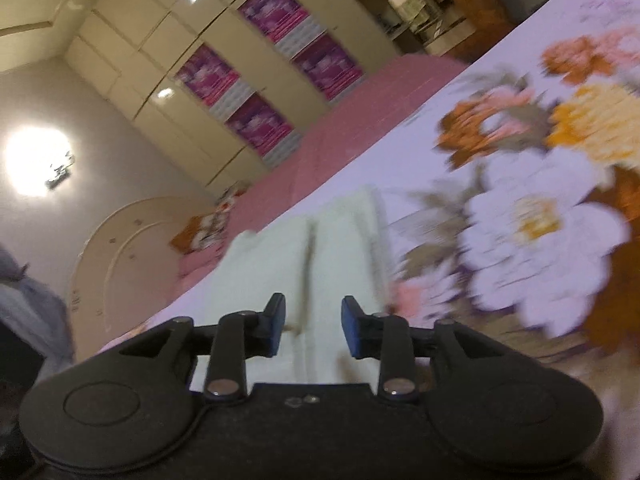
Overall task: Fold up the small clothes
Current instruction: 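Open the left tool to release the folded layer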
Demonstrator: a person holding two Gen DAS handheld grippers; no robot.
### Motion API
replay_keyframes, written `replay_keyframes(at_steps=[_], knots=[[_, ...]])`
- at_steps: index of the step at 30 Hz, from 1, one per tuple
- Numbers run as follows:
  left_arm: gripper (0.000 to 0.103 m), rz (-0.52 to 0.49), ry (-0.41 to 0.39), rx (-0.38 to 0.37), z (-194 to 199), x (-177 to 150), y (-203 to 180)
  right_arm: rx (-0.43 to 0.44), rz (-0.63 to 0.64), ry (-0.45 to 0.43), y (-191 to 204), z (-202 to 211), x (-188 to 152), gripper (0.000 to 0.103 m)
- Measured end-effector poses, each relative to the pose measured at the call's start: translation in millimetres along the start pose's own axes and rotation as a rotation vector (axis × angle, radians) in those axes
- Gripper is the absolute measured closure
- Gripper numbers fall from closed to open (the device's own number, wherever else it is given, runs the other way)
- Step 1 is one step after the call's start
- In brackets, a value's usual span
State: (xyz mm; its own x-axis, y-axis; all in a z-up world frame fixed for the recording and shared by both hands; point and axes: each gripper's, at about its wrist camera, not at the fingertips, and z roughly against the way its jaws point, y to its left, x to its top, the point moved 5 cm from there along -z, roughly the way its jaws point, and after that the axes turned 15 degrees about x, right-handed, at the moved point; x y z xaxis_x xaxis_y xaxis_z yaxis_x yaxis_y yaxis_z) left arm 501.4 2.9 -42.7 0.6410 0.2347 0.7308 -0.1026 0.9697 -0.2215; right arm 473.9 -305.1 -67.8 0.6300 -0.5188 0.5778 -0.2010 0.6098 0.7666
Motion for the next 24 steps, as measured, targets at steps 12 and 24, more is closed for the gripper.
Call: replay_keyframes(at_steps=[12,24], knots=[[0.038,-0.02,0.112,0.021,-39.8,-38.4,13.4,0.029,0.039,0.142,4.0,-61.3,-18.6,0.065],[0.038,0.05,0.098,0.002,-89.3,-33.0,14.3,-0.002,0.047,0.164,-1.2,-77.1,-8.4,0.062]])
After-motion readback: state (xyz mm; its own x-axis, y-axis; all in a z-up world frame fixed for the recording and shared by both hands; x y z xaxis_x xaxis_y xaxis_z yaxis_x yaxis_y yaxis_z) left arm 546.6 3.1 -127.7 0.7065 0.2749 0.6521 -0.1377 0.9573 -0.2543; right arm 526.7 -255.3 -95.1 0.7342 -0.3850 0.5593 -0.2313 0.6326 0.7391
